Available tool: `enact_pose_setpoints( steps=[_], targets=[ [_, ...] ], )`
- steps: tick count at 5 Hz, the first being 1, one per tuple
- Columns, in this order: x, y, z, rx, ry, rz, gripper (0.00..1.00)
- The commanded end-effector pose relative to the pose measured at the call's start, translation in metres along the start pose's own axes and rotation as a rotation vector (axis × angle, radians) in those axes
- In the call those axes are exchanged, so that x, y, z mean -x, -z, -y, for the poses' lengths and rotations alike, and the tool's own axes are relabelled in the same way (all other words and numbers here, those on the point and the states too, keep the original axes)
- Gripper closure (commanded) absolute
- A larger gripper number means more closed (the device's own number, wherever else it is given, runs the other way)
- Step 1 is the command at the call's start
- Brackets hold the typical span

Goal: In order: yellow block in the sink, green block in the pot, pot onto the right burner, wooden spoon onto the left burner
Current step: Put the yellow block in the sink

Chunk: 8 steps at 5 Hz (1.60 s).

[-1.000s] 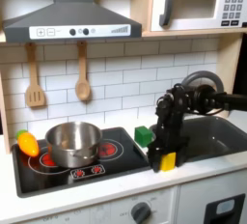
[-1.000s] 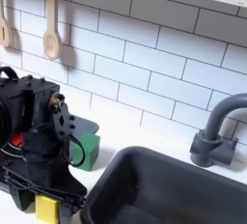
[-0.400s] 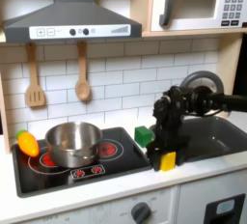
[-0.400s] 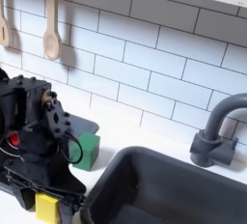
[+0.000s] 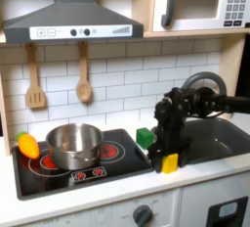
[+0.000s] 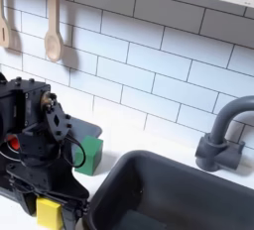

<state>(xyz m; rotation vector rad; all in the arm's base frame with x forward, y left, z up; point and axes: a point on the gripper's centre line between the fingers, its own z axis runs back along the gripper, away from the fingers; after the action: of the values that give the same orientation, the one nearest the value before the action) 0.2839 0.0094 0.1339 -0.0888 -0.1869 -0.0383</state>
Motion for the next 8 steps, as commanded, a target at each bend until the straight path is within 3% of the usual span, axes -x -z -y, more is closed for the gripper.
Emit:
enact_pose_setpoints(
  steps=[1, 2, 4, 5, 8],
  targets=[
    [0.0, 0.001, 0.0, -0.007, -0.02, 0.014, 1.0],
    [-0.001, 0.0, 0.001, -0.002, -0.021, 0.023, 1.0],
    [-0.001, -0.017, 0.002, 0.002, -0.008, 0.048, 1.0],
    [0.001, -0.017, 0.015, 0.014, 0.038, 0.047, 1.0],
    [-0.015, -0.015, 0.039, 0.041, 0.079, 0.089, 1.0]
  ],
)
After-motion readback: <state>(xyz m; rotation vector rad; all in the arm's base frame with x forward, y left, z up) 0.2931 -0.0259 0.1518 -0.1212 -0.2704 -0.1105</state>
